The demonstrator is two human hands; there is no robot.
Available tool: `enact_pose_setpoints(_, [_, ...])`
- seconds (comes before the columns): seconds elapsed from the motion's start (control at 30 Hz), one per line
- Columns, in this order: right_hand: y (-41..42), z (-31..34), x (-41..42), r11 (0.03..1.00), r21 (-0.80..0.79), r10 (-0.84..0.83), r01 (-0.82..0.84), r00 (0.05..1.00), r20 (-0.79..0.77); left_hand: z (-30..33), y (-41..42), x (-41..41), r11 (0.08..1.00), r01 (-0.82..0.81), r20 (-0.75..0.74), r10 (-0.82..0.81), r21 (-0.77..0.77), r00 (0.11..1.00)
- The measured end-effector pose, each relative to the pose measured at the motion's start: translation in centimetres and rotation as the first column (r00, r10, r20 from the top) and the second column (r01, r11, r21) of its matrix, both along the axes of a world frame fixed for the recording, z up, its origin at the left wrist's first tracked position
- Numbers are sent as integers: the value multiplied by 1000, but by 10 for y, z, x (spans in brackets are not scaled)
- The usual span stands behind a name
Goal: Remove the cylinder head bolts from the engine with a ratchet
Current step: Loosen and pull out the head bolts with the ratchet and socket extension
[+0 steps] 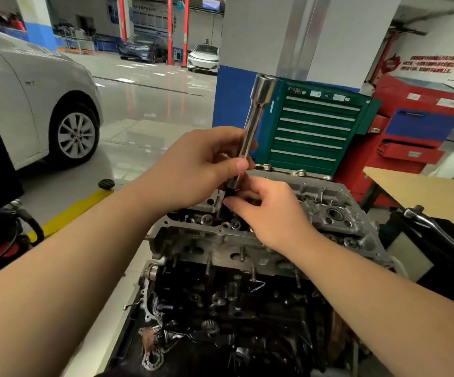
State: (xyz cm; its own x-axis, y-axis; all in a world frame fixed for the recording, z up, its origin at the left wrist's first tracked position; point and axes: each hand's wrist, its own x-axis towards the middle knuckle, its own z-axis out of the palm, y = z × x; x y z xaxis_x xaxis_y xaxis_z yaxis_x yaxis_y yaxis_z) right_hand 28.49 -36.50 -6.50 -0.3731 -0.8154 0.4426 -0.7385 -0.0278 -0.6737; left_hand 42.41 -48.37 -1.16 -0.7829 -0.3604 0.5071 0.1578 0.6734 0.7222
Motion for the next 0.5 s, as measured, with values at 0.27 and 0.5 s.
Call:
enact_pose_setpoints(0.27, [-4, -7, -1, 1000, 5, -5, 6, 997, -77, -32, 0, -5, 972, 4, -212, 47, 236, 976])
enact_pose_setpoints(0.5, [-4, -2, -8, 995, 0, 102, -102, 992, 74, -21, -2, -6, 986, 4, -266, 40, 164, 963])
